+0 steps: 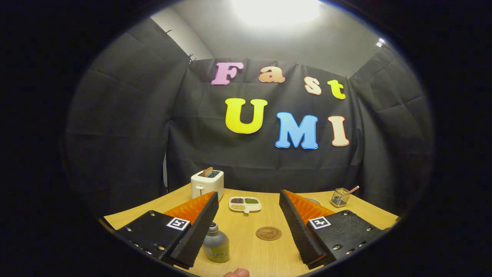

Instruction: Take the bottle from table, then pour the juice into the cup, finally place the bottle on the coaster

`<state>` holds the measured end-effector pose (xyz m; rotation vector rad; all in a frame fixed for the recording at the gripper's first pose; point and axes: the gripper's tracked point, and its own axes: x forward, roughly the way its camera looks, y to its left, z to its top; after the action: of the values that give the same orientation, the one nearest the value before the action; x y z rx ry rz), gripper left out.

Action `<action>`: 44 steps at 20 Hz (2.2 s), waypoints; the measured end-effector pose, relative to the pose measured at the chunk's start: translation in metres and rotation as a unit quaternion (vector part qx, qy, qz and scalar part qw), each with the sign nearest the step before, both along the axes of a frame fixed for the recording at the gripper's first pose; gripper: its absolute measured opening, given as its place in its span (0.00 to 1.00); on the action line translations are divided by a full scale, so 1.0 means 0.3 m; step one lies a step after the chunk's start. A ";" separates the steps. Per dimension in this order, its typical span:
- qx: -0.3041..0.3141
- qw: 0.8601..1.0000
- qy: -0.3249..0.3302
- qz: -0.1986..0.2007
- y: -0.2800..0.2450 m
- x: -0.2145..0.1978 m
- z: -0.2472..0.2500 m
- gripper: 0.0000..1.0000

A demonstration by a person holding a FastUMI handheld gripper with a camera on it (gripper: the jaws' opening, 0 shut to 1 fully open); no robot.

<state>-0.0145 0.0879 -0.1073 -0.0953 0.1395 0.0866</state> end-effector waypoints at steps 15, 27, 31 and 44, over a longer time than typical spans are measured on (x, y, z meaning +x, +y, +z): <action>0.034 0.995 0.088 -0.011 0.160 0.046 -0.408 0.97; 0.027 0.986 0.158 -0.035 0.169 -0.006 -0.635 0.97; 0.027 0.981 0.185 -0.043 0.167 -0.020 -0.694 0.97; 0.026 0.978 0.202 -0.041 0.177 -0.036 -0.730 0.79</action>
<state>-0.0252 0.1410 -0.3263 -0.0183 0.5472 0.0261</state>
